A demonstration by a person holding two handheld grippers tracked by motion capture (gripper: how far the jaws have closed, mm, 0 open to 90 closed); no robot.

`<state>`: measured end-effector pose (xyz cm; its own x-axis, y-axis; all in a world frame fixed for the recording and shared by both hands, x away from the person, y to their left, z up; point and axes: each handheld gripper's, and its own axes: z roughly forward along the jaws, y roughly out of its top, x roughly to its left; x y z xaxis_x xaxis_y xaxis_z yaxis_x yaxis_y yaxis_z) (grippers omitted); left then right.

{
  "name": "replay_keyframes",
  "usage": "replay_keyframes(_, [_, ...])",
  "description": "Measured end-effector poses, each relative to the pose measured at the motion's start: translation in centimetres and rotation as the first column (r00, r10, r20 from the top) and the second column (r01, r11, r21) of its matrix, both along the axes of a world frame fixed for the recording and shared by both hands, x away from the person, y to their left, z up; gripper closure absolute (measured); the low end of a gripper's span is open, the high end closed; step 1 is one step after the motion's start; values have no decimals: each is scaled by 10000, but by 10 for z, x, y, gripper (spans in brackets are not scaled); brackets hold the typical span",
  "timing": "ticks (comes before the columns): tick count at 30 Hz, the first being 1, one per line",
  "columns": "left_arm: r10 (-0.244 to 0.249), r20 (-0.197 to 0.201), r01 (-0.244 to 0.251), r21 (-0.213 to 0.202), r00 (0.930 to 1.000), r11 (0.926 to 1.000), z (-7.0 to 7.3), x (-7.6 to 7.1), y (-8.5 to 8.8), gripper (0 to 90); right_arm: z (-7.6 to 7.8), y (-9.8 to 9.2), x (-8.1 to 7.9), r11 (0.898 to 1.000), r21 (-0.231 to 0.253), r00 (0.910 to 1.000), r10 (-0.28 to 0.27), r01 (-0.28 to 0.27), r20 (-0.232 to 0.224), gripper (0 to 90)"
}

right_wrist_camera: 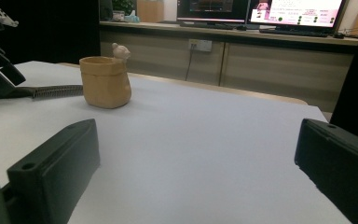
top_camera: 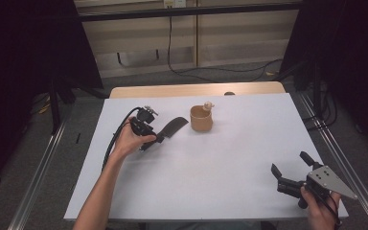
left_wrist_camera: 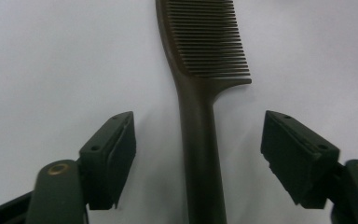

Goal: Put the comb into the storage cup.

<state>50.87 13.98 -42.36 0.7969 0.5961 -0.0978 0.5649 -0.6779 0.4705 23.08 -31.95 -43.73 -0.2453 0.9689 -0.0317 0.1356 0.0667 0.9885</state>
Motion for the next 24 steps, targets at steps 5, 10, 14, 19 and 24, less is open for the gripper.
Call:
replay_keyframes(5, [-184, 42, 182, 321, 9998, 9993, 0, 1, -3, 357, 0, 0, 0, 10000, 12, 10000, -14, 14, 23, 0])
replay_keyframes(10, [-297, -129, 303, 470, 9995, 9984, -3, 2, -6, 423, 0, 0, 0, 10000, 2, 10000, 24, -24, 16, 0])
replay_keyframes(14, [-463, -217, 477, 698, 9987, 9964, -4, 2, -7, 533, 0, 0, 0, 10000, 13, 10000, 3, -3, -3, 0])
replay_keyframes(19, [-422, -143, 432, 777, 9990, 9960, -4, 3, -6, 591, 0, 0, 0, 10000, -18, 10000, 13, -12, 15, 0])
replay_keyframes(24, [-418, -96, 425, 908, 9991, 9950, -4, 4, -8, 621, 0, 0, -1, 10000, 5, 10000, 7, -7, 45, 0])
